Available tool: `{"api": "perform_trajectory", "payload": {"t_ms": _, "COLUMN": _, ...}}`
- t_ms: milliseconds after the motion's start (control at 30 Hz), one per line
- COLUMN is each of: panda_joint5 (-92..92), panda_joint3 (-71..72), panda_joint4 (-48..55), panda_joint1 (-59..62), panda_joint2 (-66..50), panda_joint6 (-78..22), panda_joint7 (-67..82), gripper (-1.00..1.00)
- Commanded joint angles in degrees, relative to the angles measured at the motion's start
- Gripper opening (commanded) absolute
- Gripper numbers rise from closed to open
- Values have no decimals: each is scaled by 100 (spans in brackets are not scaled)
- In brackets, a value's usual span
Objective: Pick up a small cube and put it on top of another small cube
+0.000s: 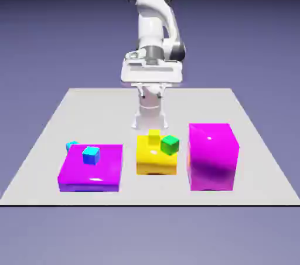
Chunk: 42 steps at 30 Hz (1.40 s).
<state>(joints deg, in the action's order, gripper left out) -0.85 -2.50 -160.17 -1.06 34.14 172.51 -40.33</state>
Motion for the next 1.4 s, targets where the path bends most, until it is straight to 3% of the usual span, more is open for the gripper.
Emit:
{"api": "perform_trajectory", "payload": {"t_ms": 0, "panda_joint5": -70, "panda_joint3": -208, "panda_joint4": 69, "panda_joint1": -31, "panda_joint2": 123, "panda_joint6": -125, "panda_joint7": 177, "gripper": 0}}
{"api": "perform_trajectory", "payload": {"t_ms": 1367, "panda_joint5": -2950, "panda_joint3": -8721, "panda_joint4": 2882, "panda_joint1": -1308, "panda_joint2": 5144, "panda_joint6": -5227, "panda_joint7": 7409, "gripper": 0}}
